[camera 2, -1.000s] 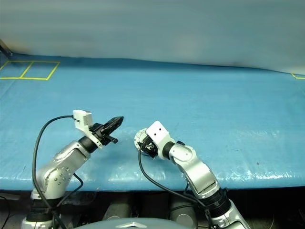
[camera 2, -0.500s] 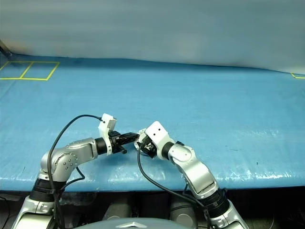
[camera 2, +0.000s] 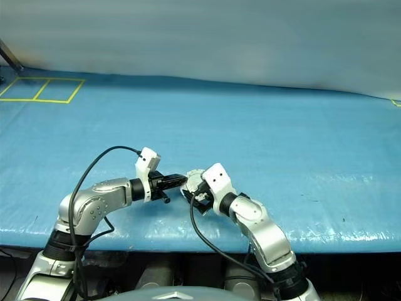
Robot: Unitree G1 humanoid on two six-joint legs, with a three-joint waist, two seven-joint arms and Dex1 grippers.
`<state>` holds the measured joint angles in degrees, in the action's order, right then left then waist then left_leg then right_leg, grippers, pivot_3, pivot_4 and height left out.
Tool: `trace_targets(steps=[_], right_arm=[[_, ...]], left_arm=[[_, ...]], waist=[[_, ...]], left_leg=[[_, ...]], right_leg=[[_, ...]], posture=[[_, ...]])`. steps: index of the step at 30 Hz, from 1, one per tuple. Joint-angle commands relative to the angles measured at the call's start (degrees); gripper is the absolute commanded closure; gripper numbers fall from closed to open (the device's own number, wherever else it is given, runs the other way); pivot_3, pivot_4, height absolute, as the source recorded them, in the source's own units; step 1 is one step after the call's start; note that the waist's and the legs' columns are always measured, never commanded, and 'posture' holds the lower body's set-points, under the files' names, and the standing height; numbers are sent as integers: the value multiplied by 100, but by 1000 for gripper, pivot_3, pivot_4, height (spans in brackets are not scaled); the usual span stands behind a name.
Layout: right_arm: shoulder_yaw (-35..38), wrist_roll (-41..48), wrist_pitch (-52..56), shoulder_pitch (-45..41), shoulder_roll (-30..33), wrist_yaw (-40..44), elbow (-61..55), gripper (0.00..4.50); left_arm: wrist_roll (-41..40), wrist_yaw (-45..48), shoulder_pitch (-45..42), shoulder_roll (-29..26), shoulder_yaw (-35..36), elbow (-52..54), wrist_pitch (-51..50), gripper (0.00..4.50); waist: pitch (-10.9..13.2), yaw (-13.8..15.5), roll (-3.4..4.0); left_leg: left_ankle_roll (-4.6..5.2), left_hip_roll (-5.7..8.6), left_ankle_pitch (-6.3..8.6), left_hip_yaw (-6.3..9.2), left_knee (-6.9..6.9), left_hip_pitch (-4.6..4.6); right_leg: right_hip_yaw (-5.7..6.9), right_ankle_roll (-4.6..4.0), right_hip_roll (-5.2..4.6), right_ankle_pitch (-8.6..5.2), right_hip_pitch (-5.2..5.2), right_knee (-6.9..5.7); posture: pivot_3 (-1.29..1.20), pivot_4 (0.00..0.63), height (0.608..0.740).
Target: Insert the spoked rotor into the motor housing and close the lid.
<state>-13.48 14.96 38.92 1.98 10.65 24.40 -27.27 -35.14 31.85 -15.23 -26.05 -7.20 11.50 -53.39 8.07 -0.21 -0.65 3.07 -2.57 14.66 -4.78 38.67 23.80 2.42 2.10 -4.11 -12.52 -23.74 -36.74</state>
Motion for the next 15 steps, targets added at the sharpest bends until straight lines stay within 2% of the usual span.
trace_targets(steps=[1, 7, 11, 15], right_arm=[[815, 1031, 224, 420, -126, 73, -920, 31], [1812, 2299, 1016, 917, -637, -671, -1136, 31], [2172, 2774, 1913, 803, -1266, -1696, -642, 31], [2376, 3442, 2314, 605, -1800, -2099, -322, 31]], left_arm=[[195, 62, 130, -67, -152, -82, -47, 4324], [375, 252, 121, -40, -270, -94, 92, 4324], [410, 329, 116, 60, -232, -91, 180, 4324], [458, 362, 145, 106, -238, -57, 185, 4324]], waist=[[1, 3, 2], [3, 1, 5], [5, -1, 8], [11, 2, 19]], left_leg=[[0, 0, 3, -2, -2, 0], [-18, -4, 9, 3, -4, -1], [-32, -3, 17, 5, -10, 1], [-31, 6, 15, 6, -23, 13]], right_leg=[[-2, 1, 0, -1, 0, 0], [-2, -3, -1, -4, -3, 0], [-6, -6, -10, -5, -6, 1], [-4, -8, -26, -5, -16, 7]], posture=[[0, 150, 740], [0, 150, 740], [0, 150, 740], [0, 150, 740]])
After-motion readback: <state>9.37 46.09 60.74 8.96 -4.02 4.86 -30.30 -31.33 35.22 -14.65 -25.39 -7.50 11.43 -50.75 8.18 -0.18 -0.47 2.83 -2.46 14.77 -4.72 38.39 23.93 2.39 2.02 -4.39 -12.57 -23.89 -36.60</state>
